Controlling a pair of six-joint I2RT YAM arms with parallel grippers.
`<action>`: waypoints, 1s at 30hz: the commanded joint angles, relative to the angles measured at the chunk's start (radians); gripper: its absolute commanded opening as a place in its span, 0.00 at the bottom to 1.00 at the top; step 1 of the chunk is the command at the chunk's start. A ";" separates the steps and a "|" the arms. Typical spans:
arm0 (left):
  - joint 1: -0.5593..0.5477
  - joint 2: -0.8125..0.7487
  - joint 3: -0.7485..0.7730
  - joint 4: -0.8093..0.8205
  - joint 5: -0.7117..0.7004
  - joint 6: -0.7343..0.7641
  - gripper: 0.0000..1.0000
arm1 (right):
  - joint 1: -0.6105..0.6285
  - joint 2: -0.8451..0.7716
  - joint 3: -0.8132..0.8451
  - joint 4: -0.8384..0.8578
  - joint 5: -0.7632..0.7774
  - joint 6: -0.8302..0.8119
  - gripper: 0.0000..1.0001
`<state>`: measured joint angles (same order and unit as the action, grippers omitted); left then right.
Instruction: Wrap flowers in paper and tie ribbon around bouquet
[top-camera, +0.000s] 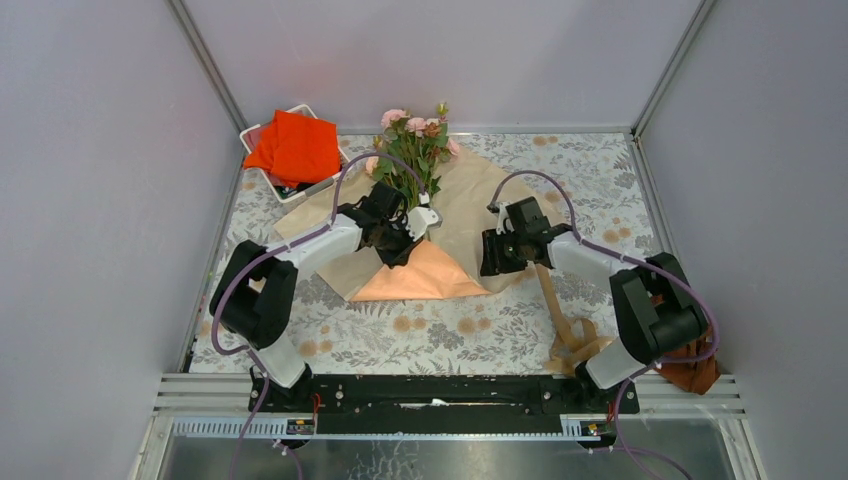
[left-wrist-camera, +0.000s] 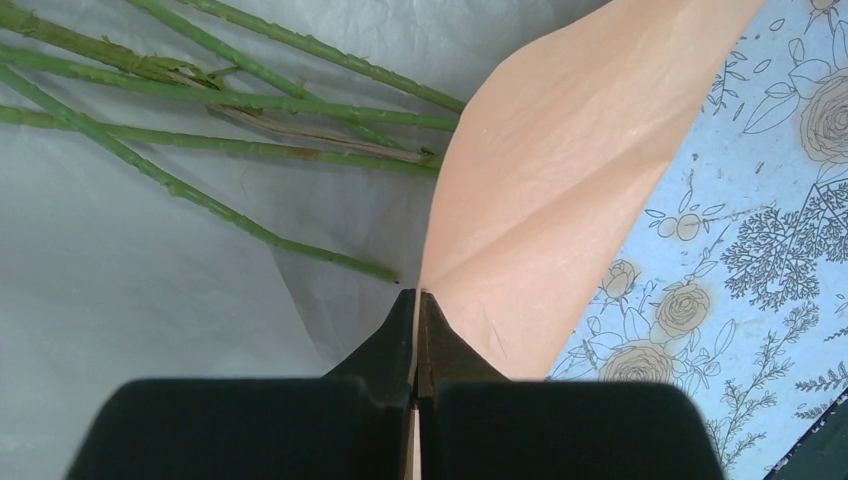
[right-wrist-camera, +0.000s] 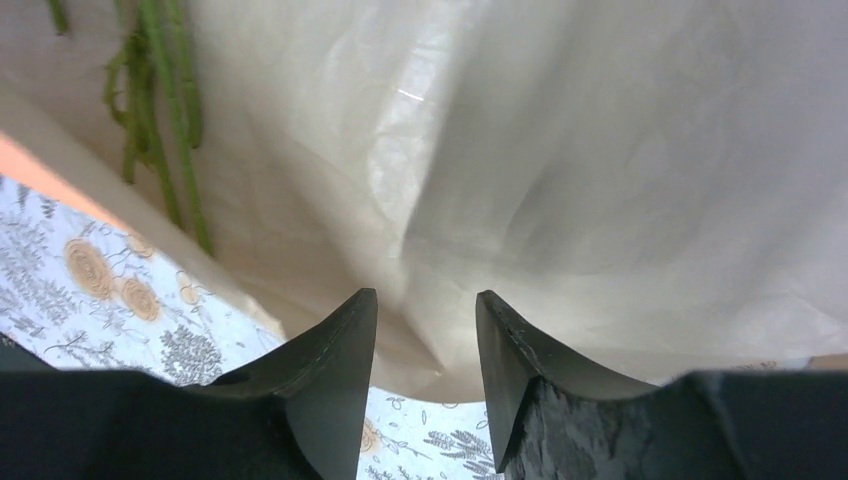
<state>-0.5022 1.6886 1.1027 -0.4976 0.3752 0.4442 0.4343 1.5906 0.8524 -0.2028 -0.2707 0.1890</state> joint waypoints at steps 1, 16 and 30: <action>0.008 -0.021 0.003 -0.019 0.000 0.013 0.00 | -0.004 -0.123 0.016 0.021 -0.064 -0.075 0.50; 0.007 -0.062 0.021 -0.059 0.034 -0.001 0.00 | 0.124 -0.046 -0.040 0.264 -0.074 -0.012 0.60; 0.007 -0.076 0.000 -0.070 0.017 0.026 0.00 | 0.064 -0.072 -0.078 0.140 0.206 0.047 0.49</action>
<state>-0.5022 1.6314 1.1027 -0.5690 0.3885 0.4549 0.5293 1.5509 0.7803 -0.0101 -0.1535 0.2085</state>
